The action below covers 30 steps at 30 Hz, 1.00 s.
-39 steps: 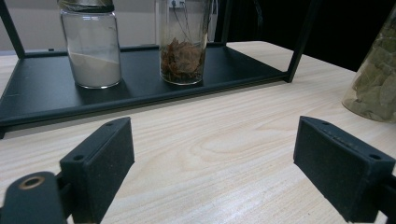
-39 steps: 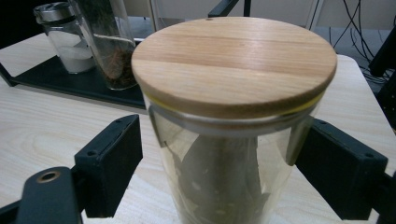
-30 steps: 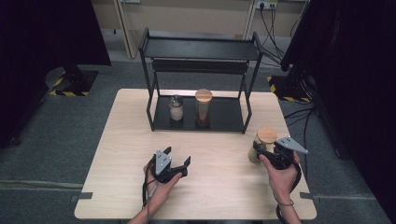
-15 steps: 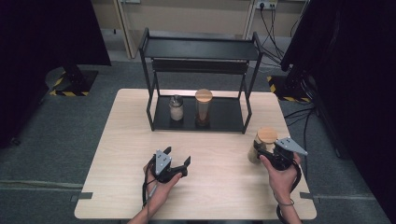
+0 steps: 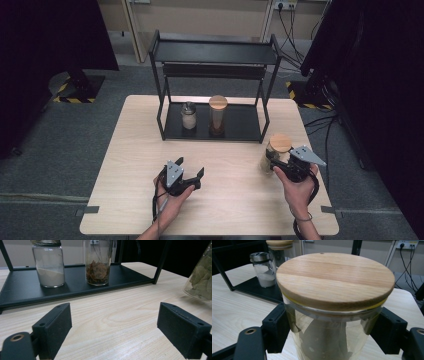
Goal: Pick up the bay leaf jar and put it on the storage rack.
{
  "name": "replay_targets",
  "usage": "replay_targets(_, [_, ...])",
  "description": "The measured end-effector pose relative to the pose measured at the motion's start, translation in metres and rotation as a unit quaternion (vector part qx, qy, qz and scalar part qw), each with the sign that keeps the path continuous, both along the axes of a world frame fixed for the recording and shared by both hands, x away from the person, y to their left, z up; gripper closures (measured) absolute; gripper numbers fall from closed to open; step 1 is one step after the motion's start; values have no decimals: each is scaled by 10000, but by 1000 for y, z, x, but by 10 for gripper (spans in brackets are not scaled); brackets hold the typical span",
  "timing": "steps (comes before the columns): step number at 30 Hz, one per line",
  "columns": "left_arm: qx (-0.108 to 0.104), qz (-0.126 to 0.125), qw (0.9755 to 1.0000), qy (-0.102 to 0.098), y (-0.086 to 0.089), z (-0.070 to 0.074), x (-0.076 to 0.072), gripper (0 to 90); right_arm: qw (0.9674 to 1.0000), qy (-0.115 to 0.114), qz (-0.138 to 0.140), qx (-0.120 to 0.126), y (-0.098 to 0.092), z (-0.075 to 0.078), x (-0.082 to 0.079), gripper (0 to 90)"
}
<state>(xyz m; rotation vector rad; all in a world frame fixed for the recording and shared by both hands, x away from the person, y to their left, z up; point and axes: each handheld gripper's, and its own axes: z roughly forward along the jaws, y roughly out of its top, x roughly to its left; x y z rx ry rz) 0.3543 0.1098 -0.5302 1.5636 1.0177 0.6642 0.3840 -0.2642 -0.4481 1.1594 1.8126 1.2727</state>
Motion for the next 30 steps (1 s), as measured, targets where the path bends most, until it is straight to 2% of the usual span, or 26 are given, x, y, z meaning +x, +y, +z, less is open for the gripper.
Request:
replay_targets(18, [-32,1,10000,12,1,0,0,119,9997,-85,203,80,25,13,15,251])
replay_targets(30, [-31,0,10000,13,1,0,0,119,9994,-150,282,110,41,23,30,251])
